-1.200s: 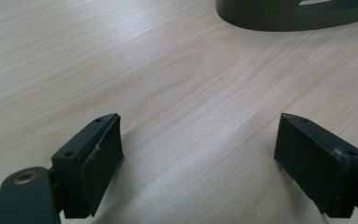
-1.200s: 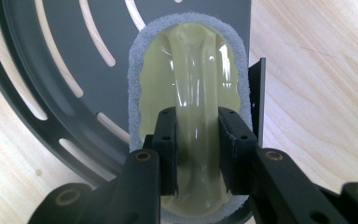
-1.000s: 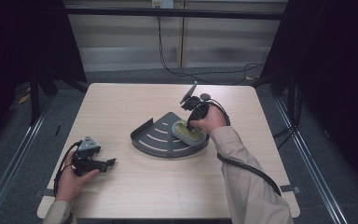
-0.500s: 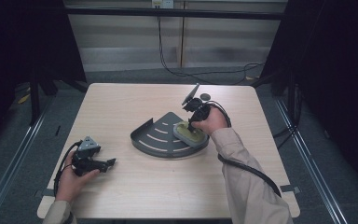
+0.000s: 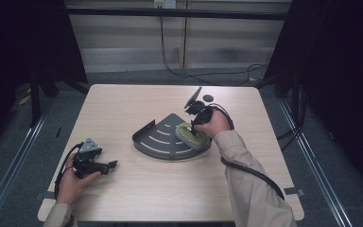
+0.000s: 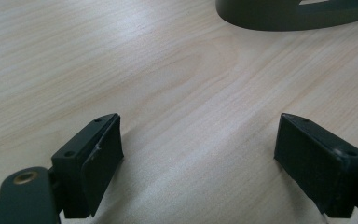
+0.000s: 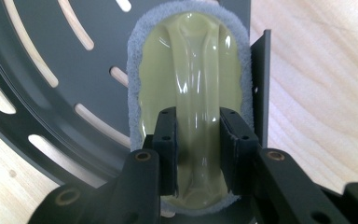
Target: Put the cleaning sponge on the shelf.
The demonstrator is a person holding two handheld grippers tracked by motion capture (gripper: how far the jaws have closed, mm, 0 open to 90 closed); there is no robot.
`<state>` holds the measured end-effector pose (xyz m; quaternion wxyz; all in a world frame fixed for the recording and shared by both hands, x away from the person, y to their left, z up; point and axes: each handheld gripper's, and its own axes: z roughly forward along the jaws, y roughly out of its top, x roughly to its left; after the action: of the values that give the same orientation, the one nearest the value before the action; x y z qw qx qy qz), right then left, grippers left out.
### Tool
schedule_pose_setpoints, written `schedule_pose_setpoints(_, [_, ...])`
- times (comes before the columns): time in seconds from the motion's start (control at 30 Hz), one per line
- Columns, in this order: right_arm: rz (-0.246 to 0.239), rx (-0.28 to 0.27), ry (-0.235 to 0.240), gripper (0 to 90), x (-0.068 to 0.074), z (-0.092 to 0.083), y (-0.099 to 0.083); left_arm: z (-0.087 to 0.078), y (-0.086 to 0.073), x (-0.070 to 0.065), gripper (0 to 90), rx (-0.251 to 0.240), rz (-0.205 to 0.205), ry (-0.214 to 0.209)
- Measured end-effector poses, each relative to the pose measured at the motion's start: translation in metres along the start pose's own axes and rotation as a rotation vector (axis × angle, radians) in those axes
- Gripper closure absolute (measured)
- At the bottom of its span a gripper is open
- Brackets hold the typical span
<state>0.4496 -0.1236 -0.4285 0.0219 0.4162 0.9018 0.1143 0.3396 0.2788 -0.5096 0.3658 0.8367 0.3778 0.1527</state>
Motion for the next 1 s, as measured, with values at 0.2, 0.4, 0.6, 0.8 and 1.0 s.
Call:
schedule_pose_setpoints(0.2, [-0.002,0.002,0.006,70.3,0.000,0.002,0.000,0.000,0.000,0.000,14.7,-0.001,-0.002,-0.001])
schedule_pose_setpoints(0.4, [-0.003,0.001,0.002,68.5,0.000,0.003,-0.001,0.000,0.000,0.000,14.6,-0.001,-0.002,-0.001])
schedule_pose_setpoints(0.6, [0.002,0.003,-0.005,62.2,0.001,0.003,-0.002,0.000,0.000,0.000,14.7,-0.001,-0.001,-0.001])
schedule_pose_setpoints(0.8, [0.008,0.018,0.010,50.9,-0.001,-0.001,-0.006,0.000,0.000,0.000,14.7,-0.001,-0.002,-0.002])
schedule_pose_setpoints(1.0, [-0.005,0.013,0.014,43.0,-0.002,-0.010,-0.008,0.000,0.000,0.000,14.7,-0.001,-0.003,-0.001])
